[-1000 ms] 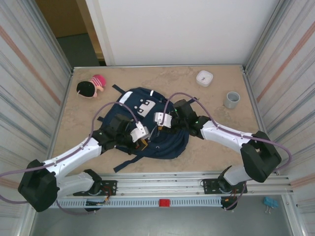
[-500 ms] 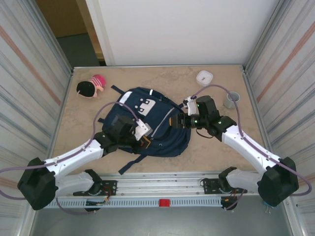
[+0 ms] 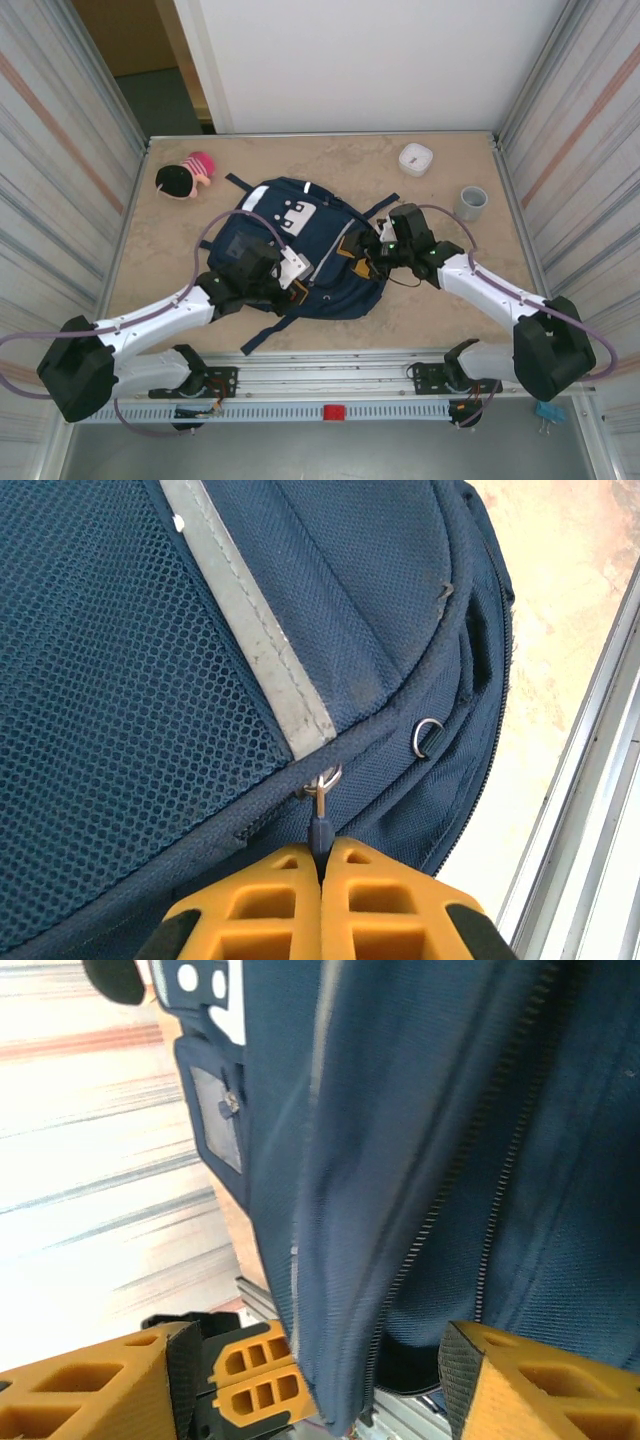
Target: Pack the student bag
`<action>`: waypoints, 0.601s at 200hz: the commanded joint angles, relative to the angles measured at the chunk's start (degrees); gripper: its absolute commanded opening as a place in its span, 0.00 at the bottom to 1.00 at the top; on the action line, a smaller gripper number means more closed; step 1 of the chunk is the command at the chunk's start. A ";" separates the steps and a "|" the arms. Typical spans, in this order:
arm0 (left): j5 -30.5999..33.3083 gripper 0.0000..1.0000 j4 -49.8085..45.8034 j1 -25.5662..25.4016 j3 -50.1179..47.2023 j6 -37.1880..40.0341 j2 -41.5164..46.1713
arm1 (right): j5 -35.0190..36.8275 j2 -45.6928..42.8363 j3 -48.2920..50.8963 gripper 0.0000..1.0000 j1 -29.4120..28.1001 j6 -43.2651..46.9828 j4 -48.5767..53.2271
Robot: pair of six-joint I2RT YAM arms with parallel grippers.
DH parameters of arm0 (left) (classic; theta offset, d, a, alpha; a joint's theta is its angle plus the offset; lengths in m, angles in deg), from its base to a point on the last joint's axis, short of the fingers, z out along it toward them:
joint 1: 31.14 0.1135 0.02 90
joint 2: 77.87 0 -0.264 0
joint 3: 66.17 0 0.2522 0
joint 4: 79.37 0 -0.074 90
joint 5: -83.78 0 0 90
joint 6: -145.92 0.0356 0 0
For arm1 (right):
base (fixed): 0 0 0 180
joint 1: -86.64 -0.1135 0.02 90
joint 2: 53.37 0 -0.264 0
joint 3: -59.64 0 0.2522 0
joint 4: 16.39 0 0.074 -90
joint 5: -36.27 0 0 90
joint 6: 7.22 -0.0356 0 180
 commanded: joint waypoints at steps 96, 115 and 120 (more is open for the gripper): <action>0.07 0.00 8.35 -2.08 -0.86 -6.08 -0.49 | -0.27 7.48 1.46 0.01 -5.57 -11.37 -14.90; 0.43 0.01 10.09 -3.93 -0.59 -7.73 -1.38 | 0.17 8.29 0.66 0.00 -6.34 -11.73 -15.53; 0.68 0.01 10.76 -4.26 -0.53 -8.31 -1.63 | 0.21 8.47 0.30 0.00 -6.56 -11.62 -15.66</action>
